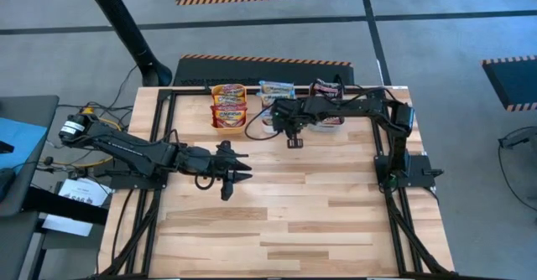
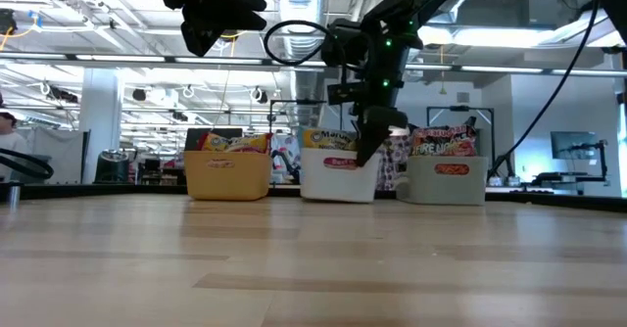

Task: Sort Maruchan noodles
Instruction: Adjust the white bin, then return to Home Position

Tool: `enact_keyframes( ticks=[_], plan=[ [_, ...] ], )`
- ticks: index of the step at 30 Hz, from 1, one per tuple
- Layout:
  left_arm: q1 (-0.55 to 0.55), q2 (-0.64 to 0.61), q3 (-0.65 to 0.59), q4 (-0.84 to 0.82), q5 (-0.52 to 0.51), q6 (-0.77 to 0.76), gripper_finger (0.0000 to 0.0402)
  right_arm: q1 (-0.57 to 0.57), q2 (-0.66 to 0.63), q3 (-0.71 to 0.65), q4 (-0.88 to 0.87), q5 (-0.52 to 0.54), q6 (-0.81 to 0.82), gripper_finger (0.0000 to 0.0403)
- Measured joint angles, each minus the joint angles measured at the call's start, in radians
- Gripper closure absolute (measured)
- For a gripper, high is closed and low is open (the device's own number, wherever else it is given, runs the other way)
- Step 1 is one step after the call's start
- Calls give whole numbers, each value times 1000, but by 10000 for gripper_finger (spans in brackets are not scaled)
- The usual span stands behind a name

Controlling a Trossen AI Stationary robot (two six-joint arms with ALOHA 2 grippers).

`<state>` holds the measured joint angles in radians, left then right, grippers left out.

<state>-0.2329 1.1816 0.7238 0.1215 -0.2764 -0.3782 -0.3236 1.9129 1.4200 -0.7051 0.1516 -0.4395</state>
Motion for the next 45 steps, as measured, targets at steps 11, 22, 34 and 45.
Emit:
enact_keyframes(
  ticks=[11, 22, 34, 45],
  plan=[
    [0, 0, 0, 0, 0, 1, 299, 3, 0, 2, 12, 13, -7, 347],
    [0, 0, 0, -26, 0, 1, 299, 5, -1, 40, -48, 15, 28, 324],
    [0, -20, 0, -28, 5, -27, 299, 30, -3, 292, -426, 9, 101, 320],
    [-5, -276, 0, -175, 65, 28, 299, 44, -137, 436, -685, -122, 255, 321]
  ],
)
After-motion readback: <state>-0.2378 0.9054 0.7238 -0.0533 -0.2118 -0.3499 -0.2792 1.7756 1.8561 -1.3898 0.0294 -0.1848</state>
